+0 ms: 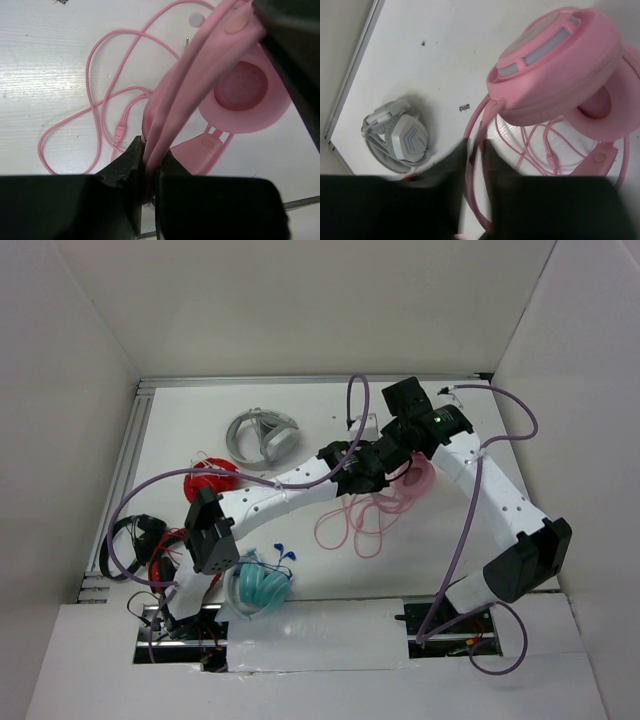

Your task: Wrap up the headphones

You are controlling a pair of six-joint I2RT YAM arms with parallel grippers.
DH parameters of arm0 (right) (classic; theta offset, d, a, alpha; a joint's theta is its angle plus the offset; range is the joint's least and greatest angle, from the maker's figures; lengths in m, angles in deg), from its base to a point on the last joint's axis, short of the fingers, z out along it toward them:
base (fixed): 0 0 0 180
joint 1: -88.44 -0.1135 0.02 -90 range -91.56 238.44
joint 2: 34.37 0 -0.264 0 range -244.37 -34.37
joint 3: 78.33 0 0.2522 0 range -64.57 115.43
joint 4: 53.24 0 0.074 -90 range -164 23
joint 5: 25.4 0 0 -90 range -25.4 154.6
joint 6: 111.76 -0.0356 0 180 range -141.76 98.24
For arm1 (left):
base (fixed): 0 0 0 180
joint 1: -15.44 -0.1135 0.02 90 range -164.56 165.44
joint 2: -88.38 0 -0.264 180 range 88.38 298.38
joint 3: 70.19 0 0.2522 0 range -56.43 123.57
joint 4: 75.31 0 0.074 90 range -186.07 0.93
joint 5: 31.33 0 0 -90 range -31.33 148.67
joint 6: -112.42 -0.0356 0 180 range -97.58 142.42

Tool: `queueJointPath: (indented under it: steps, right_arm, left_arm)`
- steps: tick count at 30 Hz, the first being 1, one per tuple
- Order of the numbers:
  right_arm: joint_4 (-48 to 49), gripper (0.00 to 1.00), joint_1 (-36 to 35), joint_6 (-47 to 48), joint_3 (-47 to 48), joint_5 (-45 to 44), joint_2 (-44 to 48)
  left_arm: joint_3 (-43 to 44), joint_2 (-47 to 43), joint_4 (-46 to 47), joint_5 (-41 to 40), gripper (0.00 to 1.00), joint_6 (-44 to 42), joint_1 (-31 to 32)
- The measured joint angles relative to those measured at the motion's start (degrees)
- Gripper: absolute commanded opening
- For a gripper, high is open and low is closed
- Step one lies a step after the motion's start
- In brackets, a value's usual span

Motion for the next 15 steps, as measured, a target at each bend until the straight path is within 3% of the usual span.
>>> queueJointPath:
  steps: [1, 2, 5, 8, 15]
  right_arm:
    - [0.59, 0.58, -0.11, 0.46, -0.48, 0.00, 0.61]
    - [0.85, 0.78, -0.31, 1.95, -1.16, -0.20, 1.70]
    - [2.89, 0.91, -0.81, 6.58, -3.08, 0.37, 7.93]
    - [7.23, 0.99, -0.94, 13.03, -3.69, 1.75, 16.48]
    - [15.63, 1.00, -0.94, 27.56, -6.64, 0.81, 33.11]
  left_arm:
    - [-0.07, -0.04, -0.24, 0.04, 0.00, 0.39, -0.20]
    - [-0.44, -0.13, -0.48, 0.42, 0.00, 0.76, -0.68]
    - [-2.60, -0.17, -1.75, 1.73, 0.00, 0.39, -4.00]
    - [-5.18, -0.20, -2.95, 1.55, 0.00, -1.99, -7.85]
    - [-12.22, -7.45, 5.77, 3.48, 0.00, -14.93, -13.70]
